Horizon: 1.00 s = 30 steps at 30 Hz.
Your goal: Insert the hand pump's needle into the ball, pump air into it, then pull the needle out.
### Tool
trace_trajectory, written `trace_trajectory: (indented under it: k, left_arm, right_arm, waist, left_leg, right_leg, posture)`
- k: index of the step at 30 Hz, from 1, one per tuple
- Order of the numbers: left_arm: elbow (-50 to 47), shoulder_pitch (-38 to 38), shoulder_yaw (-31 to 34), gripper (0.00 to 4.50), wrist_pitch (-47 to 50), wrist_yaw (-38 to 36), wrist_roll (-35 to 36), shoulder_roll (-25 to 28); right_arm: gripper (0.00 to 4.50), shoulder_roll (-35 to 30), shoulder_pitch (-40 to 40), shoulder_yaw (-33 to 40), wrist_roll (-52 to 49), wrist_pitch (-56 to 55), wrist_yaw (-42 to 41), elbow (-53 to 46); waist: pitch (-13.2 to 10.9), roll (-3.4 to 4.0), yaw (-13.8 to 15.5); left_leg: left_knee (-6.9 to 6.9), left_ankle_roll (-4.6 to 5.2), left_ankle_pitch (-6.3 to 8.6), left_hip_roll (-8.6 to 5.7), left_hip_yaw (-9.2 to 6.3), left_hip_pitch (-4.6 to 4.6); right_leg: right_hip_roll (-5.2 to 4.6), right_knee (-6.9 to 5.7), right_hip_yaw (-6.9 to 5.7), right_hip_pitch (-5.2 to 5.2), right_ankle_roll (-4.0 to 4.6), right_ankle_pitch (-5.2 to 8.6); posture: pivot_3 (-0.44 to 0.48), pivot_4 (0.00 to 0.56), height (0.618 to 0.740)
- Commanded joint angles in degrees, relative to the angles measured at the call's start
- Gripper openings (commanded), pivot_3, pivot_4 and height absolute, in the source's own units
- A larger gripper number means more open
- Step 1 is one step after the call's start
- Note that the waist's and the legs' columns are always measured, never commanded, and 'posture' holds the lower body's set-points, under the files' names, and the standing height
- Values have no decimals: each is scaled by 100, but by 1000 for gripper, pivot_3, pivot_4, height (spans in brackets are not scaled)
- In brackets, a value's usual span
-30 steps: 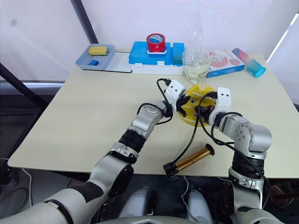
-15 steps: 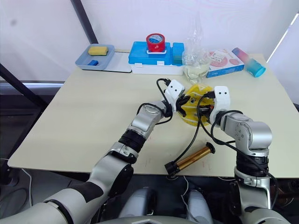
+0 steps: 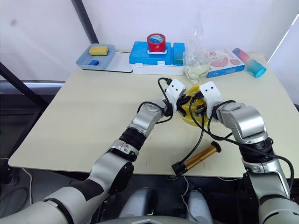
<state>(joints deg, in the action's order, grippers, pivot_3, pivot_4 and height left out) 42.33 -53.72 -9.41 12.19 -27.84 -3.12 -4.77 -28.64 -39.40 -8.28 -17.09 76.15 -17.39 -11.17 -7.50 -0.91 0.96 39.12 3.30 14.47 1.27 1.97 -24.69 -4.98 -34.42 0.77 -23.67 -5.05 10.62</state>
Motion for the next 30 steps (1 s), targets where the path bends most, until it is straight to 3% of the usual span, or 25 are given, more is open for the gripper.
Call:
trace_trajectory:
  k: [1, 23, 30]
  left_arm:
    - [130, -22, -187, 0, 26, -263, 27, -172]
    - [197, -29, -129, 0, 59, -242, 13, -171]
    - [225, -32, -116, 0, 54, -239, 3, -181]
  right_arm:
    - [304, 160, -12, -207, 60, 95, -53, 413]
    - [304, 970, 32, -155, 819, -783, 89, 2445]
    - [304, 1061, 169, -94, 999, -862, 135, 2670]
  waist:
    - [2, -1, -10]
    - [97, -53, -127]
    - [123, -80, -166]
  left_leg:
    - [0, 0, 0, 0, 0, 2]
    - [1, -1, 0, 6, -2, 25]
    - [-15, -5, 3, 25, -5, 77]
  right_leg:
    - [0, 0, 0, 0, 0, 0]
    - [1, -4, 2, 12, 4, 2]
    - [-6, -4, -2, 53, 21, 14]
  posture:
    - [0, 150, 729]
    - [0, 150, 729]
    - [0, 150, 729]
